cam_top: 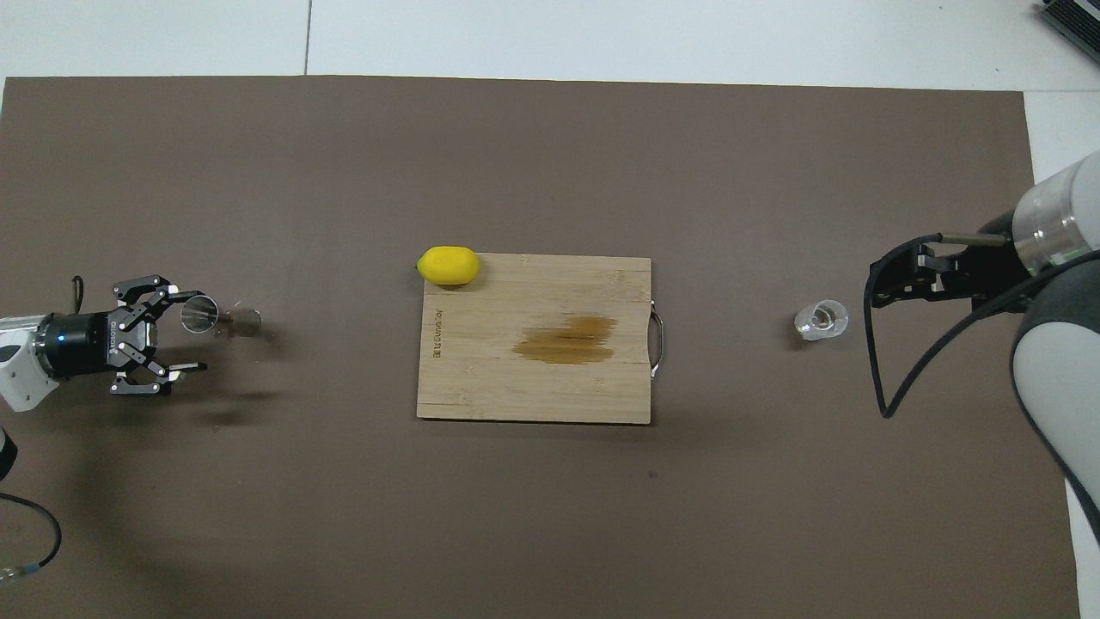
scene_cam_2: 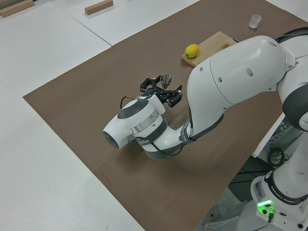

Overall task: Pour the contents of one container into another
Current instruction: 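Close the left gripper around the small metal cup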

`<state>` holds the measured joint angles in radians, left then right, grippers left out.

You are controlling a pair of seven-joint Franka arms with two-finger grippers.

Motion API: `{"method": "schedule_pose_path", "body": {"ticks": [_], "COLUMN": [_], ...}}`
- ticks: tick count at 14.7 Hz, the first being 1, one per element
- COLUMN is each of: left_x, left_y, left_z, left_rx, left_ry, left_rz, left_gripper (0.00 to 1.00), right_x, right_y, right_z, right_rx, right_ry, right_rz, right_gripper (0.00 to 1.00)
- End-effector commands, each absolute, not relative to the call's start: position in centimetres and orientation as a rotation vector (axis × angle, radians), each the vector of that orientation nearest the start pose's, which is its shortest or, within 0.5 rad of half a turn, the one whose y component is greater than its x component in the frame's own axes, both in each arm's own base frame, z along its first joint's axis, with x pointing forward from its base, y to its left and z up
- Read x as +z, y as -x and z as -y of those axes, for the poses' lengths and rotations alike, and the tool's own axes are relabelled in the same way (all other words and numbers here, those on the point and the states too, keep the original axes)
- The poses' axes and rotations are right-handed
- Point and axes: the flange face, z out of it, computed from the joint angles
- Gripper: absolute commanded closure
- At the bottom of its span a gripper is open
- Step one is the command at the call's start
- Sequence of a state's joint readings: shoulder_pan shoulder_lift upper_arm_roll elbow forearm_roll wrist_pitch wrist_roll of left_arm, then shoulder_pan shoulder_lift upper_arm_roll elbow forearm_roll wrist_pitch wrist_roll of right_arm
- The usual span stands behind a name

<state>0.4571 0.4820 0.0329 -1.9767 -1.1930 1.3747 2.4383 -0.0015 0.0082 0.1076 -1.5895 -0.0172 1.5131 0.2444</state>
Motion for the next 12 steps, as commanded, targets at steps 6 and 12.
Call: {"method": "schedule_pose_path", "body": {"ticks": [6,12], "left_x": [24.1,24.2], "left_y": [-52.5,-52.9], "left_z": [-15.1,-14.4], "left_rx": [1.249,1.270], "left_ry": [-1.404,-1.398], "left_rz": [1.119,1.103], "left_gripper": [0.00,0.00], "right_x": [60.7,60.7], "right_y": [-54.2,-54.2], "right_z": [-5.2,-5.2], "right_rx": [0.105,0.104], "right_ry": [3.168,3.169], "right_rz": [-0.200,-0.200], "right_gripper": [0.00,0.00]}}
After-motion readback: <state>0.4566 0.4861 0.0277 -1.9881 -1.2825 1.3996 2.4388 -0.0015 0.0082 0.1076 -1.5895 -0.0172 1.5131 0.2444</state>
